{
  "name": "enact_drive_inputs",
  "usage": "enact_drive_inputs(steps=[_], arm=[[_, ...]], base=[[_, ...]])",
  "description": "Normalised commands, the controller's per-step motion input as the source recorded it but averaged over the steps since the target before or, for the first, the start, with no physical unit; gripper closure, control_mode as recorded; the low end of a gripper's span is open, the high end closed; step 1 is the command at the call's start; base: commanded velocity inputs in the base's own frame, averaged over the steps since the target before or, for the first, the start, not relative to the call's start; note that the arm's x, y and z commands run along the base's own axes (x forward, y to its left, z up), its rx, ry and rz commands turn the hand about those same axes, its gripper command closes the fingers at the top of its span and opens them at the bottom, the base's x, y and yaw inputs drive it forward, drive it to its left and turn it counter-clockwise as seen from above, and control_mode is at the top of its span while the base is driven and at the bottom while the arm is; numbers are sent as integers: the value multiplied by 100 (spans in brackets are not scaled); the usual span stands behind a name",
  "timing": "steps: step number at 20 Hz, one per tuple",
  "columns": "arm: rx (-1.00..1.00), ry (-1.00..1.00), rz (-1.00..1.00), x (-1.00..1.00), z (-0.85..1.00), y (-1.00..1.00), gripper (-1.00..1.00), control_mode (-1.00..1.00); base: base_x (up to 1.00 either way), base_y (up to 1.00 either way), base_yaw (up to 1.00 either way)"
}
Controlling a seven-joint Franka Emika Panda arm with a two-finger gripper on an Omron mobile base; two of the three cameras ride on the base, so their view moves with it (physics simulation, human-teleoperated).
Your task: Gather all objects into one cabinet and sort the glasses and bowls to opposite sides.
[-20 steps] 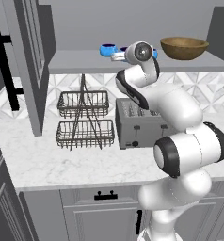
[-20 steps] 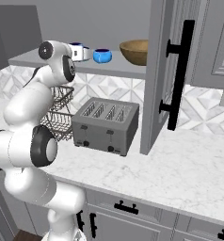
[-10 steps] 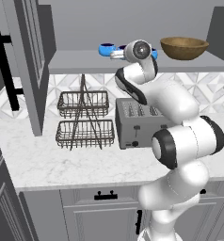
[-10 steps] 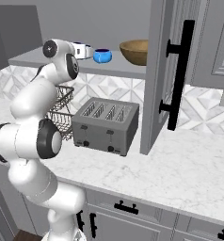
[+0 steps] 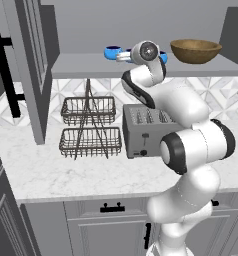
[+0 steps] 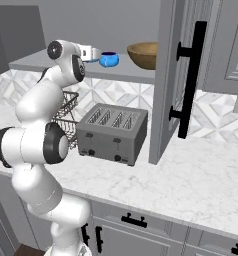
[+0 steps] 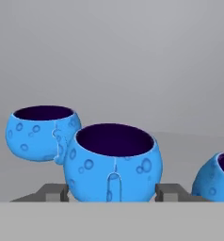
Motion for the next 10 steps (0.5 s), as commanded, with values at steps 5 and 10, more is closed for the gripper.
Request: enact_drive_inputs(steps=[5, 10], arm=[[0, -2, 0, -22, 0, 0, -100, -100], [0, -8, 0, -77, 0, 0, -100, -100]], base=[[0, 0, 0], [0, 0, 0]])
